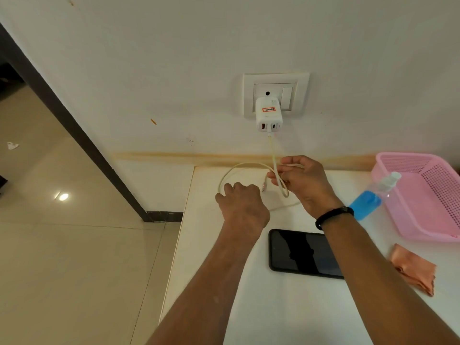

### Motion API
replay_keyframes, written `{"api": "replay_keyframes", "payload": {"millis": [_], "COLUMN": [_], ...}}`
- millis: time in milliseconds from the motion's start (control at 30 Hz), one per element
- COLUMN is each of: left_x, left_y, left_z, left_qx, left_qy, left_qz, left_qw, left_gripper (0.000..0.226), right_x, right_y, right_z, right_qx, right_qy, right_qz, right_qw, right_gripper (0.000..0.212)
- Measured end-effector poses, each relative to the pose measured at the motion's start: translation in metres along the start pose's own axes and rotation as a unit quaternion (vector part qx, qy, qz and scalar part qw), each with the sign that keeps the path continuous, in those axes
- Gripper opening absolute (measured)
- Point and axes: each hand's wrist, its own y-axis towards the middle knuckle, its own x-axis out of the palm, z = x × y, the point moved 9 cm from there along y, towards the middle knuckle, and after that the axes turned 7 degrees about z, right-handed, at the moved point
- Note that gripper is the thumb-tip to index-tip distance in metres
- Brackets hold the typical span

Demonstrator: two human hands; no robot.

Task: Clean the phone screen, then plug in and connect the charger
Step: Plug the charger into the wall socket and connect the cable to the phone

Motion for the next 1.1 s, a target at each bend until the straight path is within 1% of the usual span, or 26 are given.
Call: {"api": "replay_keyframes", "payload": {"millis": [67, 133, 200, 267, 333, 400, 433, 467, 500, 533, 567, 600, 633, 700, 733, 767, 833, 900, 933, 967, 1000, 1033, 1067, 1100], "left_x": [-0.001, 0.0, -0.002, -0.008, -0.022, -0.041, -0.051, -0.058, -0.061, -0.059, -0.053, -0.044, -0.035, -0.028, -0.029, -0.029, -0.03, -0.032, -0.034, -0.036, -0.039, -0.04, -0.042, -0.042], "left_y": [-0.002, -0.004, -0.008, -0.014, -0.025, -0.042, -0.054, -0.067, -0.081, -0.093, -0.104, -0.111, -0.116, -0.116, -0.113, -0.109, -0.102, -0.097, -0.095, -0.093, -0.092, -0.091, -0.091, -0.092], "left_z": [-0.002, -0.004, -0.003, -0.001, 0.002, 0.008, 0.012, 0.017, 0.02, 0.022, 0.022, 0.021, 0.02, 0.015, 0.014, 0.014, 0.017, 0.019, 0.017, 0.015, 0.012, 0.011, 0.012, 0.015], "left_qx": [0.004, 0.009, 0.025, 0.037, 0.032, 0.035, 0.046, 0.062, 0.076, 0.086, 0.09, 0.09, 0.086, 0.067, 0.047, 0.022, -0.035, -0.079, -0.088, -0.088, -0.08, -0.064, -0.042, -0.016], "left_qy": [0.023, 0.024, 0.041, 0.041, -0.037, -0.166, -0.23, -0.283, -0.322, -0.348, -0.367, -0.376, -0.375, -0.38, -0.409, -0.452, -0.551, -0.635, -0.661, -0.671, -0.664, -0.644, -0.62, -0.598], "left_qz": [0.009, 0.01, 0.014, 0.016, 0.023, 0.051, 0.07, 0.085, 0.088, 0.078, 0.057, 0.031, 0.008, -0.011, -0.014, -0.023, -0.052, -0.07, -0.067, -0.059, -0.049, -0.042, -0.042, -0.053], "left_qw": [1.0, 1.0, 0.999, 0.998, 0.999, 0.984, 0.97, 0.953, 0.94, 0.93, 0.924, 0.922, 0.923, 0.922, 0.911, 0.891, 0.832, 0.765, 0.742, 0.734, 0.742, 0.761, 0.782, 0.799], "left_gripper": [0.038, 0.033, 0.029, 0.025, 0.025, 0.02, 0.018, 0.016, 0.014, 0.012, 0.012, 0.014, 0.018, 0.03, 0.036, 0.04, 0.044, 0.045, 0.045, 0.043, 0.041, 0.039, 0.037, 0.035], "right_x": [-0.002, -0.008, -0.018, -0.031, -0.044, -0.056, -0.061, -0.066, -0.068, -0.071, -0.075, -0.081, -0.085, -0.088, -0.085, -0.077, -0.053, -0.029, -0.021, -0.016, -0.015, -0.017, -0.022, -0.031], "right_y": [-0.001, -0.005, -0.013, -0.025, -0.04, -0.056, -0.065, -0.074, -0.085, -0.095, -0.104, -0.112, -0.12, -0.136, -0.145, -0.154, -0.17, -0.181, -0.186, -0.19, -0.191, -0.19, -0.184, -0.176], "right_z": [-0.005, -0.005, -0.008, -0.017, -0.026, -0.029, -0.026, -0.023, -0.019, -0.015, -0.015, -0.018, -0.021, -0.026, -0.027, -0.028, -0.023, -0.009, 0.0, 0.008, 0.014, 0.016, 0.015, 0.014], "right_qx": [-0.026, -0.048, -0.074, -0.104, -0.12, -0.116, -0.101, -0.077, -0.047, -0.023, -0.018, -0.029, -0.046, -0.083, -0.099, -0.112, -0.12, -0.098, -0.086, -0.071, -0.056, -0.043, -0.024, 0.005], "right_qy": [-0.026, -0.075, -0.151, -0.213, -0.246, -0.27, -0.254, -0.201, -0.115, -0.023, 0.041, 0.06, 0.053, 0.01, -0.013, -0.041, -0.095, -0.153, -0.181, -0.202, -0.212, -0.203, -0.171, -0.113], "right_qz": [-0.016, -0.012, 0.025, 0.084, 0.133, 0.153, 0.148, 0.139, 0.12, 0.103, 0.093, 0.093, 0.094, 0.087, 0.068, 0.038, -0.051, -0.15, -0.196, -0.231, -0.253, -0.258, -0.239, -0.198], "right_qw": [0.999, 0.996, 0.985, 0.968, 0.952, 0.944, 0.95, 0.967, 0.985, 0.994, 0.995, 0.993, 0.993, 0.993, 0.993, 0.992, 0.987, 0.972, 0.96, 0.949, 0.942, 0.944, 0.956, 0.974], "right_gripper": [0.031, 0.033, 0.033, 0.026, 0.019, 0.025, 0.029, 0.031, 0.03, 0.026, 0.022, 0.02, 0.021, 0.027, 0.03, 0.029, 0.025, 0.021, 0.018, 0.016, 0.015, 0.017, 0.02, 0.022]}}
